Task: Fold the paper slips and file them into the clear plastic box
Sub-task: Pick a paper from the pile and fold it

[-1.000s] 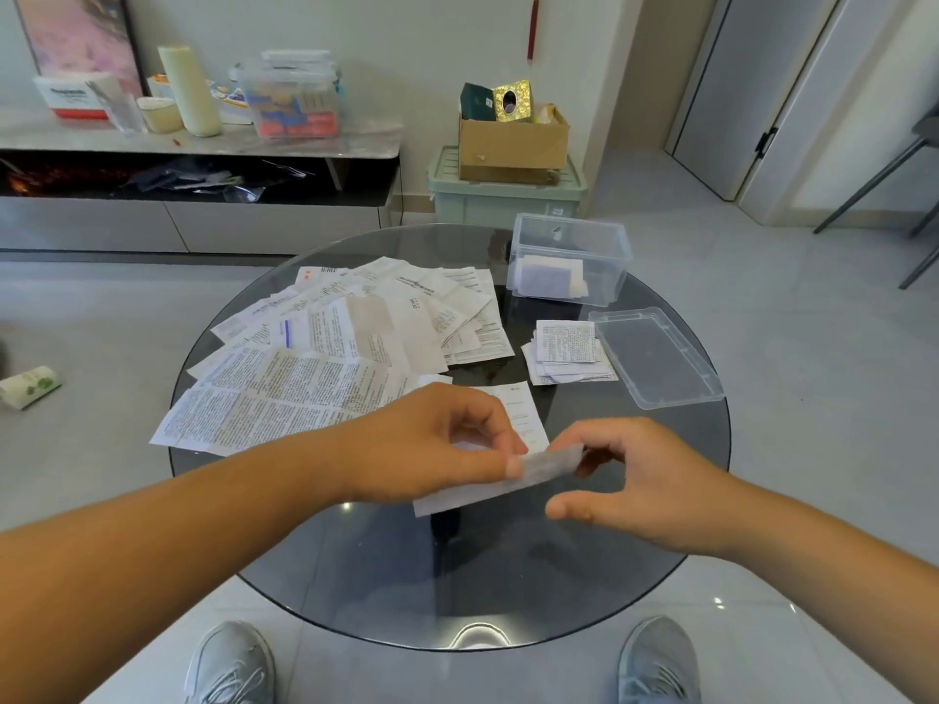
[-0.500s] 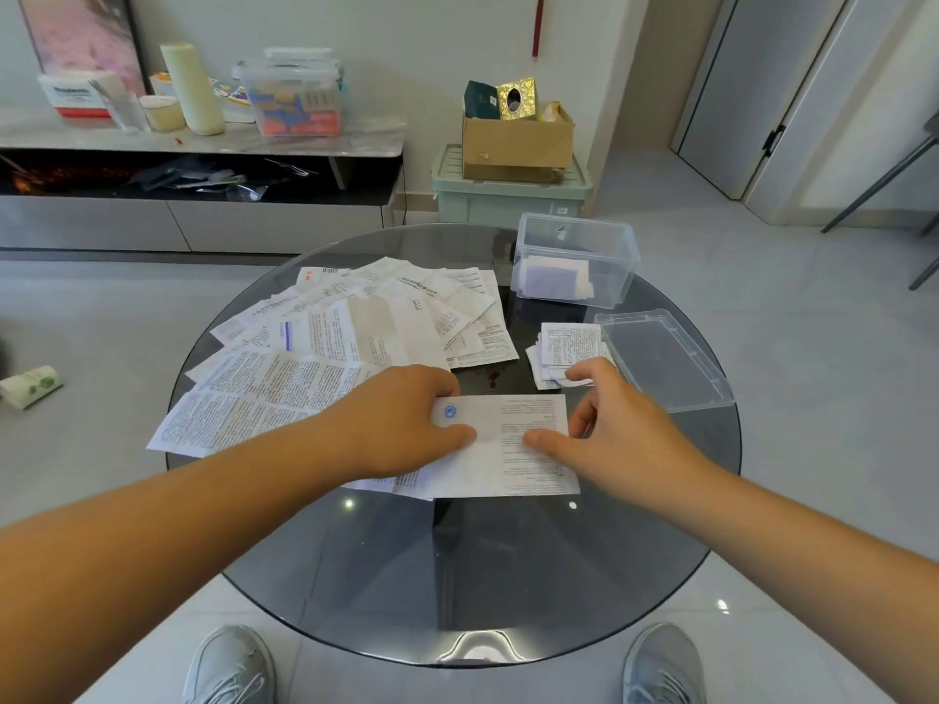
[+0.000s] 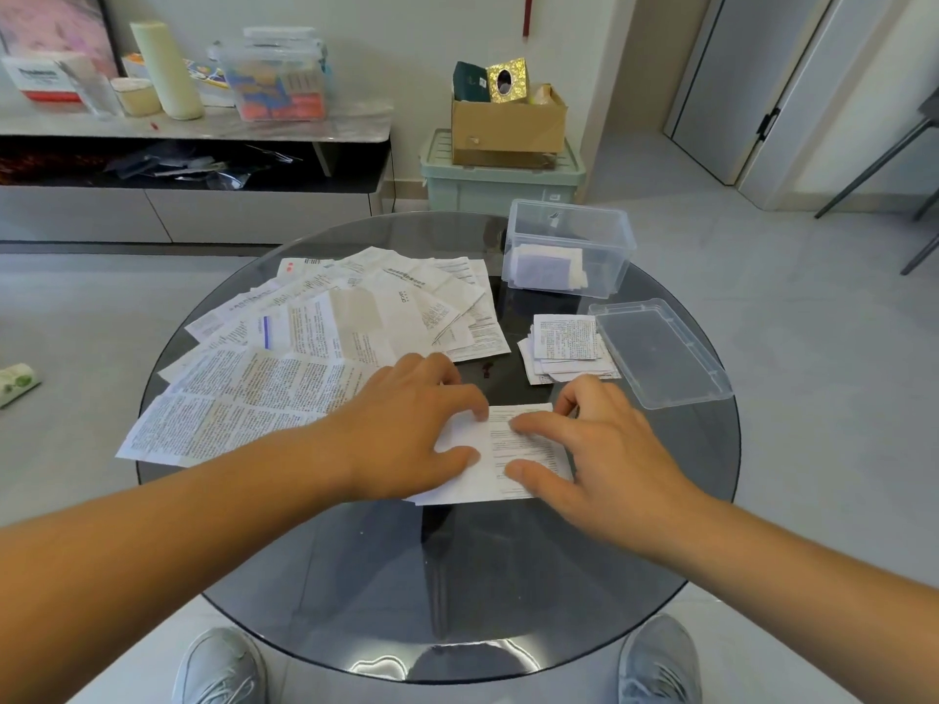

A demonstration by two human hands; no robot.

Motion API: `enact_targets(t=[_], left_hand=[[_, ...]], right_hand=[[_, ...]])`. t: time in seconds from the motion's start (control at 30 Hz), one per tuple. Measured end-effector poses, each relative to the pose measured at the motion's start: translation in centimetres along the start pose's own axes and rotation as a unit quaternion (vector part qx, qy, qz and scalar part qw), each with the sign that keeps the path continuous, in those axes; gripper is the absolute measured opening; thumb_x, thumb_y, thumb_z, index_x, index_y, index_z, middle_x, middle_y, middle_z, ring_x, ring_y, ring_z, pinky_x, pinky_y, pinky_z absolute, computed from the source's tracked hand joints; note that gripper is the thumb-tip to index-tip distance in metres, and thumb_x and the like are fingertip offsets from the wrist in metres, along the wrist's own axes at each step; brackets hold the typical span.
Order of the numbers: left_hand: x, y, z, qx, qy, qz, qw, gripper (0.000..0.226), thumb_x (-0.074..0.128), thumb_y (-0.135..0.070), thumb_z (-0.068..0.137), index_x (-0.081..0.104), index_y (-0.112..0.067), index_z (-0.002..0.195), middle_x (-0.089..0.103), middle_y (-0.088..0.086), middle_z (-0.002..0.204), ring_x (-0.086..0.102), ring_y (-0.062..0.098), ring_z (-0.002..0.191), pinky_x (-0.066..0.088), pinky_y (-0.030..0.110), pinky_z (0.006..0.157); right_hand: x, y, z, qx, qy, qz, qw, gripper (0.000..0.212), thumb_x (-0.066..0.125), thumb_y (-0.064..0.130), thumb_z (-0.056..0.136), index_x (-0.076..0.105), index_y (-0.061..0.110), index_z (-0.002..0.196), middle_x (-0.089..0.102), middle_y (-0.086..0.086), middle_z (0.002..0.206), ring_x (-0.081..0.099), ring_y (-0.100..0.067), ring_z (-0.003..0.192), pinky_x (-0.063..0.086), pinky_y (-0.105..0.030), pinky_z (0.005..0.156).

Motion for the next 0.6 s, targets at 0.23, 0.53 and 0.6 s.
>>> enact_targets(t=[0.23, 0.53, 0.6], left_hand=[[-0.6, -0.6, 1.0, -0.003, 0.058, -0.016, 0.998, 0.039, 0.066, -0.048, 0.090, 0.053, -0.038, 0.126, 0.046, -0.010, 0.127, 0.045, 0.011, 0.115, 0.043, 0.031, 0.101], [-1.0, -1.8, 3.9, -0.054, 0.099, -0.055, 0.992, 0.042, 0.077, -0.052, 0.081, 0.057, -0.027, 0.109, 0.059, -0.008, 0.102, 0.060, 0.014, 0.091, 0.053, 0.027, 0.075], [-0.9, -1.9, 4.2, -0.074, 0.113, -0.073, 0.988, 0.038, 0.080, -0.049, 0.078, 0.059, -0.025, 0.099, 0.062, -0.006, 0.096, 0.063, 0.016, 0.085, 0.054, 0.026, 0.066]], right_hand=[[0.1, -1.5, 0.0, -0.020, 0.052, 0.022, 0.998, 0.048, 0.052, 0.056, 0.096, 0.046, 0.046, 0.142, 0.033, 0.016, 0.113, 0.034, -0.010, 0.111, 0.043, -0.028, 0.097], [0.1, -1.8, 0.1, -0.044, 0.073, 0.047, 0.995, 0.040, 0.054, 0.050, 0.097, 0.052, 0.051, 0.137, 0.036, 0.017, 0.113, 0.033, -0.009, 0.115, 0.040, -0.030, 0.099], [0.0, -1.6, 0.1, -0.052, 0.074, 0.048, 0.995, 0.038, 0.054, 0.048, 0.098, 0.053, 0.052, 0.136, 0.036, 0.017, 0.113, 0.032, -0.008, 0.114, 0.038, -0.029, 0.100]])
Point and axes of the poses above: each hand's wrist, its own z-axis towards the middle knuckle, its own x-axis out of the palm, y = z × x, the point moved 7 cm from there along z, towards the middle knuckle
